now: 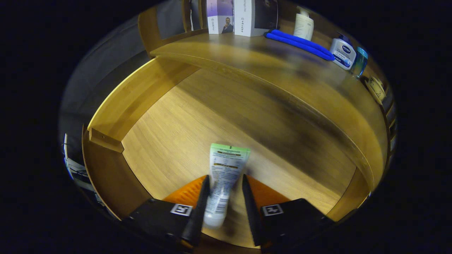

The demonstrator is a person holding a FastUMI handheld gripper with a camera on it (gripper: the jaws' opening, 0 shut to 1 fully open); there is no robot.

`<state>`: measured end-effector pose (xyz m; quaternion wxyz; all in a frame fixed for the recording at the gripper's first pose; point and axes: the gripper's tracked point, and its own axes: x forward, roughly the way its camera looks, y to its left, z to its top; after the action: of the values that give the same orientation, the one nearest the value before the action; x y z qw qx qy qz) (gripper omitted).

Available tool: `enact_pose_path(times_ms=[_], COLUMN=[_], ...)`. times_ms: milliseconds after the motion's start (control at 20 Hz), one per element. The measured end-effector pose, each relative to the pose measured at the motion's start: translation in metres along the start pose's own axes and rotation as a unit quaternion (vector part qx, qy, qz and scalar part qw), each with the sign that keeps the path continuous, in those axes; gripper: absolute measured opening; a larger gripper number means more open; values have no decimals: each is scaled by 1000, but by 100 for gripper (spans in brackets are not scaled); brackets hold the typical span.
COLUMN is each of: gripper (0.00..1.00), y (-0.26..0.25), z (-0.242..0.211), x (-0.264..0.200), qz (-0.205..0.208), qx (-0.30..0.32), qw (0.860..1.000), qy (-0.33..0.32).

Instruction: Pull open the drawer, take out the items inside it, and place them on the countertop above the cabinet.

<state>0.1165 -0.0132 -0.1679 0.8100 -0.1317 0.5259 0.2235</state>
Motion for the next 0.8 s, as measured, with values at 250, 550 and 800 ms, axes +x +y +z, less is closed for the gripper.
enact_pose_path(times_ms=[250, 550, 800], gripper=[15, 15, 15], y=[-2, 1, 21], z=[7, 38, 56], x=[-6, -35, -70], qz=[-22, -53, -48], qx=[-40, -74, -81], qw=[999, 989, 980], qy=[-28, -116, -173])
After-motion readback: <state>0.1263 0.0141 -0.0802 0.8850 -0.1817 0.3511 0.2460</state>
